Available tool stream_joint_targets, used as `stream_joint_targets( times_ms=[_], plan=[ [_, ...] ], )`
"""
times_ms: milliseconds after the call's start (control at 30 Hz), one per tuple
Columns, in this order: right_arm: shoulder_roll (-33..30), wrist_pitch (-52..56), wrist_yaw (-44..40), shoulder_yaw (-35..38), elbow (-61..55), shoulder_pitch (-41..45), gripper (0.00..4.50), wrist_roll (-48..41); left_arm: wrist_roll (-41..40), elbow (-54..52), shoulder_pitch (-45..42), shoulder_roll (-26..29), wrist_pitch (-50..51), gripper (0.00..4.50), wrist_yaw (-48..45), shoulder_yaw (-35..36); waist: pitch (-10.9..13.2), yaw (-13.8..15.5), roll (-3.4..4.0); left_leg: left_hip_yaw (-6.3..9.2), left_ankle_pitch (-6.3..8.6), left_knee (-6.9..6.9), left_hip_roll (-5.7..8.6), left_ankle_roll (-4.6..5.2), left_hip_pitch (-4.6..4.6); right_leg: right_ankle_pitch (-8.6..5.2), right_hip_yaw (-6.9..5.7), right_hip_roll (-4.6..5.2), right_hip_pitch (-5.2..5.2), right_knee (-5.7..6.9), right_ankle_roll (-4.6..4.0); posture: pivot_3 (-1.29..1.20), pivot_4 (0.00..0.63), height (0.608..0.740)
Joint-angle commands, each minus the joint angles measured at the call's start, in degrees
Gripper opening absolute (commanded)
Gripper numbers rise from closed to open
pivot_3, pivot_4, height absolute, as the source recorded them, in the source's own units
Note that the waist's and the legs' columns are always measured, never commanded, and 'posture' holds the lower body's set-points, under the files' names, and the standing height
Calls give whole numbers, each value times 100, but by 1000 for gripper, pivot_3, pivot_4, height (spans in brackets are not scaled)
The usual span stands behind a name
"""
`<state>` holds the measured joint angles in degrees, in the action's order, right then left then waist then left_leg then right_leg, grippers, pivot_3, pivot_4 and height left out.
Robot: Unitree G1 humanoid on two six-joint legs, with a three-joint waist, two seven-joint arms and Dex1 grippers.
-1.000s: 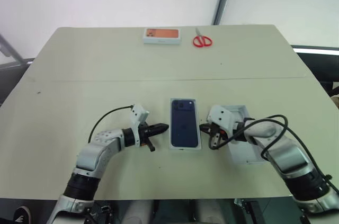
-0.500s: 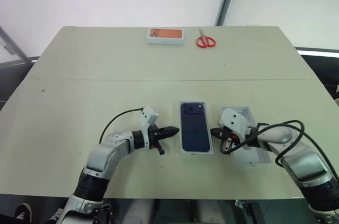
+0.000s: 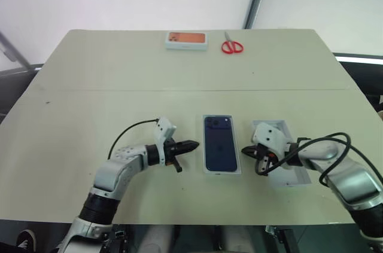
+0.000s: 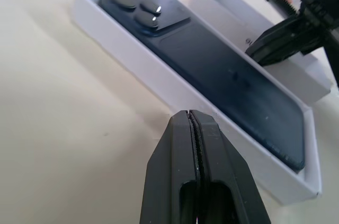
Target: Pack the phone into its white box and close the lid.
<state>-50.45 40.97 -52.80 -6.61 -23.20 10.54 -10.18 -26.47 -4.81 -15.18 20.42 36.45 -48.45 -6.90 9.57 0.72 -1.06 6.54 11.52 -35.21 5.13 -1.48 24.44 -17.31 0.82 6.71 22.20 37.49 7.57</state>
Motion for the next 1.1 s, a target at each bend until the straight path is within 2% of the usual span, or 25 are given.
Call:
stream_joint_targets(
  times_ms=[33,267,300,367,567,600,733,833,933,1100],
  plan=[
    [-207,-32,-36,405,-267,-92,0,-135,-62,-104,-36,298,-314,50,-161,379,0,-2,0,0,0,0,0,0,1,0,0,0,2,0,0,0,150,740],
    [84,583,342,857,-90,117,0,-531,-65,251,-167,794,-641,50,-513,701,1,-7,0,-1,0,1,-1,0,0,0,1,1,1,-2,-1,0,150,740],
    [134,808,381,964,-121,168,528,-665,-60,273,-183,860,-711,269,-555,757,2,-5,2,-2,0,2,-2,0,1,0,2,1,3,-2,-1,0,150,740],
    [132,993,431,1077,-212,200,1297,-779,-55,286,-201,936,-833,869,-617,822,3,-2,2,-1,0,5,-2,0,2,0,2,2,5,-2,-1,0,150,740],
    [29,1908,1033,1434,-702,178,4425,-857,-68,344,-222,1184,-1629,3909,-1105,1078,4,4,3,-1,0,5,-3,0,4,0,2,6,6,-4,-2,0,150,740],
    [24,2239,1129,1536,-765,172,4500,-918,-101,312,-178,1265,-1707,4379,-1291,1068,4,2,3,-1,0,5,-3,0,4,0,2,8,7,-5,-3,0,150,740],
    [216,3988,1552,1919,-1374,264,4500,-1224,-112,424,-107,1420,-2162,4379,-1731,1144,5,1,6,-1,0,6,-4,0,6,0,4,8,8,-9,-4,0,150,740],
    [632,5066,1801,2237,-1570,571,4500,-1444,-29,520,-45,1486,-2474,4379,-2026,1049,5,-21,7,-2,0,8,-8,0,6,0,5,7,11,-9,-6,0,150,740],
    [686,5153,2082,2192,-1842,405,4500,-1738,-109,460,-22,1507,-2439,4379,-2237,966,7,-4,10,-2,1,9,-8,1,7,-1,5,8,10,-10,-7,0,150,740],
    [1141,5153,2904,2191,-2194,96,4500,-2193,-235,387,52,1526,-2319,4379,-2513,965,7,-5,10,-3,3,9,-7,5,9,1,5,8,8,-19,-5,0,150,740]
  ],
)
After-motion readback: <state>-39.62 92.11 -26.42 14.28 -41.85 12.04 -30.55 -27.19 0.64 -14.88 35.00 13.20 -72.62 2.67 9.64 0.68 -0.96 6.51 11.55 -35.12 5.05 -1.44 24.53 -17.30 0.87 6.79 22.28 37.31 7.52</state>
